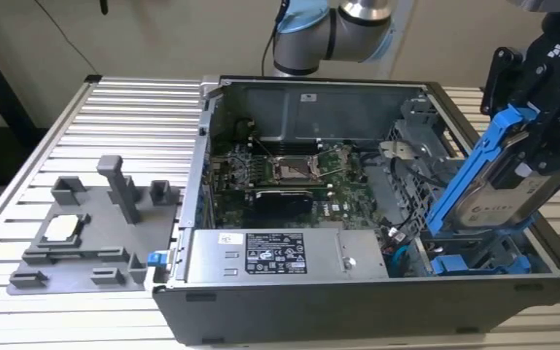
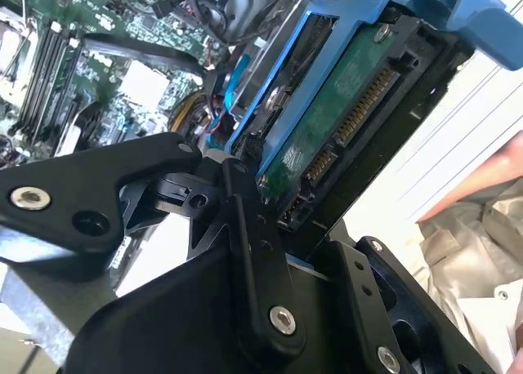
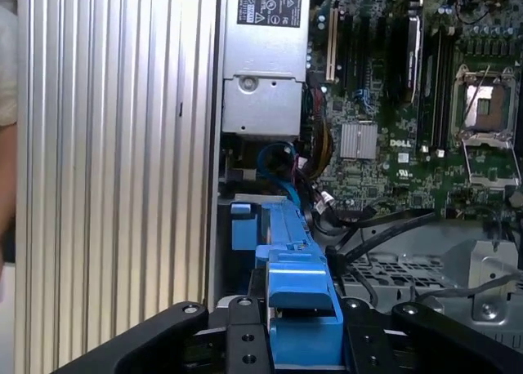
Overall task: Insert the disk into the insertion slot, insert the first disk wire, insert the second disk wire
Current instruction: 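Insert the disk into the insertion slot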
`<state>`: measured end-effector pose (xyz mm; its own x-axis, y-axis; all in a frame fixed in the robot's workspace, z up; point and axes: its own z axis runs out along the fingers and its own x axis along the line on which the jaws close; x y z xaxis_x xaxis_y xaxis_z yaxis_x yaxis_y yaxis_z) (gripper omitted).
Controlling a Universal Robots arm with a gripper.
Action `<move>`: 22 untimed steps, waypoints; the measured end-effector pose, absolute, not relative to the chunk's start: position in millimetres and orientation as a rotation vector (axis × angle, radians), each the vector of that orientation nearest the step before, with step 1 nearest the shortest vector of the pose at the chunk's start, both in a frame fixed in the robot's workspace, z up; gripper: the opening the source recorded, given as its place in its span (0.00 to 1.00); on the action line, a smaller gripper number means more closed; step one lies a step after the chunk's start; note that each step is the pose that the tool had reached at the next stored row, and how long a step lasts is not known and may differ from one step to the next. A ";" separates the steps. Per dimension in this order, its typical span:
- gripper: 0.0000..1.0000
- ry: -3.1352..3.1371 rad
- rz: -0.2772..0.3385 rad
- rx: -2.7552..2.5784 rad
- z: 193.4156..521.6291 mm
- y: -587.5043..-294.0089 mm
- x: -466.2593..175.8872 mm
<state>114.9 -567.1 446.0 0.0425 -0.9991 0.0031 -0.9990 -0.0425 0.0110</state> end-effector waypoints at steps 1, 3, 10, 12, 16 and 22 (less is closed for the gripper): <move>0.33 -2.165 -0.008 2.262 445.0 -567.0 115.2; 0.33 -2.163 -0.008 2.265 443.1 -566.9 115.9; 0.33 -2.159 -0.009 2.269 437.9 -566.2 118.1; 0.33 -2.159 -0.010 2.270 436.7 -566.2 118.7; 0.33 -2.171 -0.010 2.258 433.3 -566.2 120.2; 0.33 -2.214 -0.010 2.217 426.4 -566.4 120.8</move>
<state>120.8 -566.4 426.4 0.0015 -1.0000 0.0015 -0.9999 -0.0015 0.0108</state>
